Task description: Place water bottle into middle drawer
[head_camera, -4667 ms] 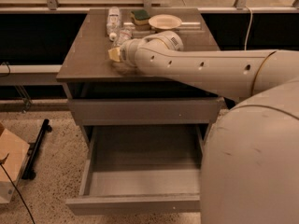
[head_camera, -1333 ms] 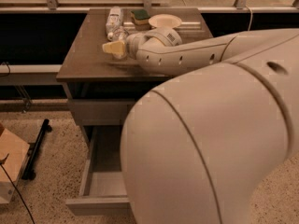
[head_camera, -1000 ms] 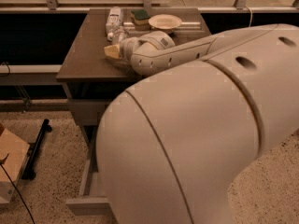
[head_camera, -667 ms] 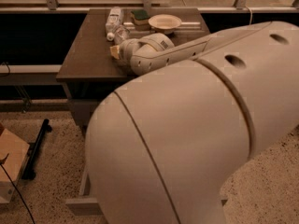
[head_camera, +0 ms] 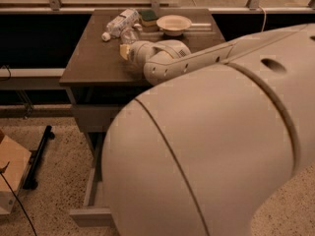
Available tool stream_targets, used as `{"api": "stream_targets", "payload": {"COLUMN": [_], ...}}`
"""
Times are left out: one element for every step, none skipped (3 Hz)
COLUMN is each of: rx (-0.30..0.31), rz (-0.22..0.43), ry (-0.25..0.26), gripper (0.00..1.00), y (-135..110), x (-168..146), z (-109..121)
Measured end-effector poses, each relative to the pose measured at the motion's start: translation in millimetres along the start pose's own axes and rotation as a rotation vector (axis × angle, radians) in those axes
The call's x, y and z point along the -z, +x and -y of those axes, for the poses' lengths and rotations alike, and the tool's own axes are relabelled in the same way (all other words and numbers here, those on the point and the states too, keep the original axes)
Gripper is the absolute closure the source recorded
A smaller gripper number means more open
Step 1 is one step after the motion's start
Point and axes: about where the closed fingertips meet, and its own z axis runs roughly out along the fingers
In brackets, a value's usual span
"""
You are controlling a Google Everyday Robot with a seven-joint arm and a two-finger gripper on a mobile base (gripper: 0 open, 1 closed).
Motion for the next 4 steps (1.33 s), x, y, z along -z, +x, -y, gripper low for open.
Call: {"api": "stream_targets", "payload": {"rx": [-0.050,-0.093,-0.137,-0.139], "rz": [0.037,0.047,0.069,0.086], "ry": [-0.054,-0.143,-0.254,-0.377], "gripper": [1.00,1.00,1.00,1.00], "y": [-7.2,-2.7,-1.8,-6.1], "x": [16.7,47.3,70.9,90.0], "z": [-5.0,-9.7,-7.2,24.4]}}
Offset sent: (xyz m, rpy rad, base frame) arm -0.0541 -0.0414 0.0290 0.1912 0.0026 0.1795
